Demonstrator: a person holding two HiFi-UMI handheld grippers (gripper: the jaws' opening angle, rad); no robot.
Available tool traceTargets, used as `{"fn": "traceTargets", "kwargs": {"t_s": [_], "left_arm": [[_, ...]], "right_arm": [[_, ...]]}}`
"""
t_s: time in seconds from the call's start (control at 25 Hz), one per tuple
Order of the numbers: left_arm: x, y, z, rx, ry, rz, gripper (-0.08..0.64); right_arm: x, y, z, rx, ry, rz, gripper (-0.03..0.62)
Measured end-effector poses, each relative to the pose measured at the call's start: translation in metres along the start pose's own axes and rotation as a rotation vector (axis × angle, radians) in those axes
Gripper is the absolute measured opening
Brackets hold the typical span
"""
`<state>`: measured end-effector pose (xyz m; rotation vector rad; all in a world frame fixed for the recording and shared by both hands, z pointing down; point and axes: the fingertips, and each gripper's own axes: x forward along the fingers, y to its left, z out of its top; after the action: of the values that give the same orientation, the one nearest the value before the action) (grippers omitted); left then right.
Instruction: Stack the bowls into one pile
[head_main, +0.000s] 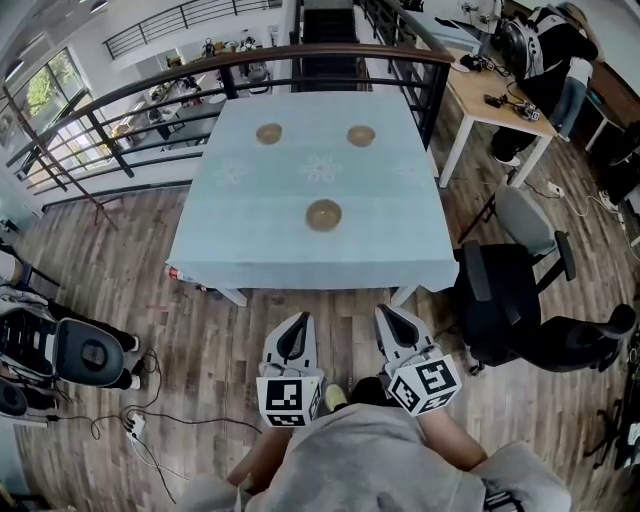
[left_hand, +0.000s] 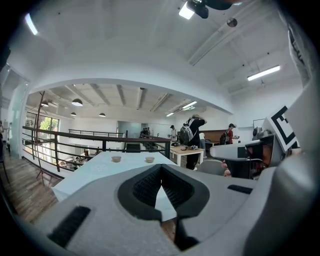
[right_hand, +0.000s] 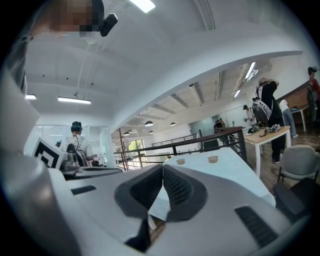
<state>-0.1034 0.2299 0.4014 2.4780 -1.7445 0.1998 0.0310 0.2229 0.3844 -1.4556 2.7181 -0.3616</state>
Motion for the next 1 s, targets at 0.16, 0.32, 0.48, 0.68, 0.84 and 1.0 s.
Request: {"fn": "traceTargets", "kwargs": {"t_s": [0.16, 0.32, 0.48, 0.68, 0.84, 1.0], "left_arm": [[0.0, -0.001, -0.001, 0.0, 0.003, -0.016, 0.017], [0.001, -0.002, -0.003, 0.001, 0.013, -0.025, 0.017], [0.004, -0.005, -0.001, 0.007, 0.007, -0.039, 0.017], [0.01, -0.005, 0.002, 0.014, -0.004, -0.044, 0.017], [0.018, 0.001, 0.002, 0.01, -0.001, -0.038, 0.017], [0.03, 0.005, 0.003, 0.013, -0.001, -0.04, 0.017]], "right_arm": [[0.0, -0.001, 0.002, -0.008, -0.007, -0.011, 0.028], [-0.003, -0.005, 0.005, -0.008, -0.012, -0.028, 0.028], [-0.006, -0.01, 0.006, -0.009, -0.018, -0.048, 0.028], [0.001, -0.017, 0.009, -0.017, -0.029, -0.053, 0.028], [0.01, -0.02, 0.011, -0.022, -0.026, -0.049, 0.028], [0.02, -0.029, 0.012, -0.029, -0.02, -0.056, 0.028]]}}
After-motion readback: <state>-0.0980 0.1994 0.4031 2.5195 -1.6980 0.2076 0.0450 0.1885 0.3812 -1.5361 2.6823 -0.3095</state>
